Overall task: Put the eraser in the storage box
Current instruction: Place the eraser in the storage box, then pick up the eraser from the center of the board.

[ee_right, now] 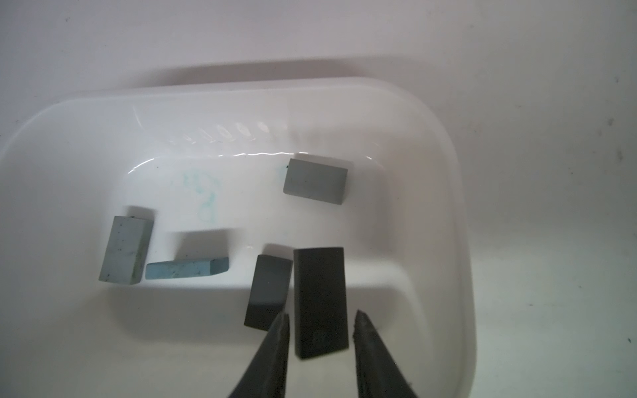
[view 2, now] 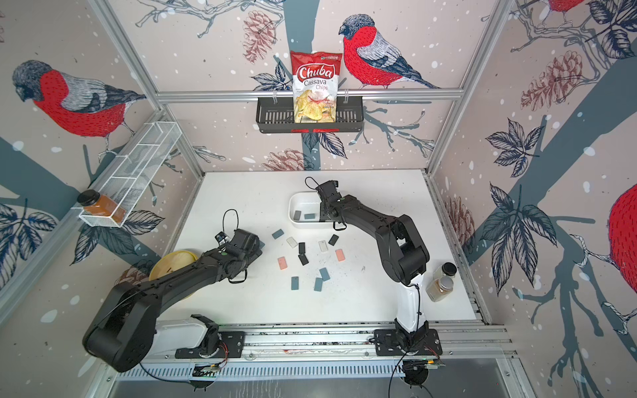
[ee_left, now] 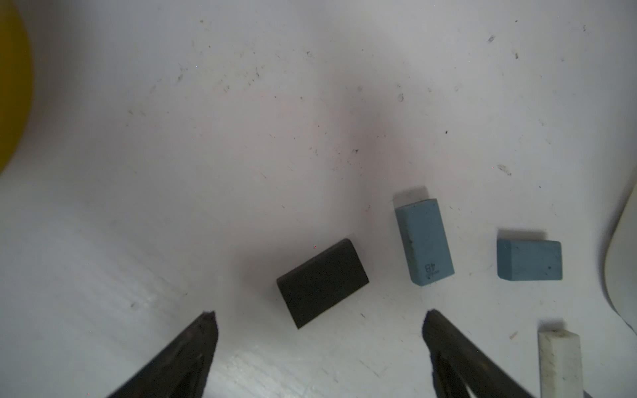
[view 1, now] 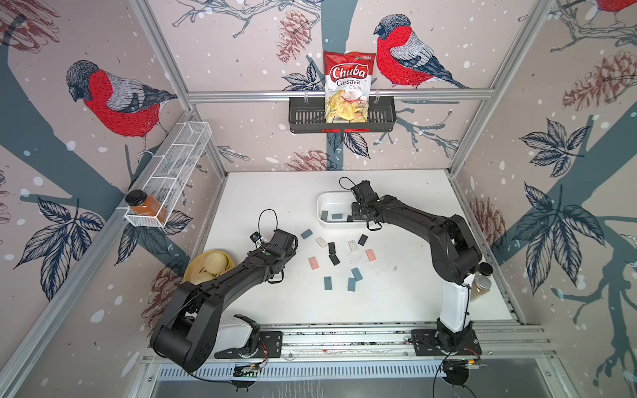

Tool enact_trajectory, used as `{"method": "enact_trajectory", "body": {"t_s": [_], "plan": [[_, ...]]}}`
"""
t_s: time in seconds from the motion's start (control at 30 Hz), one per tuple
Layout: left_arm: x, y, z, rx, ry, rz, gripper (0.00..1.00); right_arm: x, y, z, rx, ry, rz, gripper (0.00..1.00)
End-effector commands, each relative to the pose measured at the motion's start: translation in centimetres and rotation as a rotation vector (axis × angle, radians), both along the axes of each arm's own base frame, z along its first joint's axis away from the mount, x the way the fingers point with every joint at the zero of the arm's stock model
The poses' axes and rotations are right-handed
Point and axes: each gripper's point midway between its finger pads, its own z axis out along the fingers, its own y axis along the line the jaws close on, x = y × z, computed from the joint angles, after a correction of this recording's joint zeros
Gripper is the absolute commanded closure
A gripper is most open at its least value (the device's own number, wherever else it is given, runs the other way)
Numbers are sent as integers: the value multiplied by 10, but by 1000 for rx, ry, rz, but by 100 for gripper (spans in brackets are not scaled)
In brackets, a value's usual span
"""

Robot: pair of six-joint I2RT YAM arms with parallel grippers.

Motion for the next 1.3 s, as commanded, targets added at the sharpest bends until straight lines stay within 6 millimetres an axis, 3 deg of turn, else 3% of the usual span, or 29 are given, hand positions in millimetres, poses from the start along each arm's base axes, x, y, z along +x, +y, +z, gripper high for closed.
{"method": "enact_trajectory", "body": {"t_s": [0.0,0.17,0.43,0.67,1.1,1.27], "plan": [[5,-1,0,-38,-24,31,8,0,-1,0,-17,3,10,62],[6,3,-3,-53,-21,66,10,-2,-1,1,-21,1,6,48],[7,9,-9,-98,-24,115,15,-24,9,34,-1,-82,47,30],[10,6,-16,-137,-12,145,16,-53,17,60,20,-149,77,0],[12,-2,-32,-172,107,188,23,-93,23,111,88,-250,106,1],[8,-6,-29,-170,182,196,19,-102,21,121,97,-270,110,1]]}}
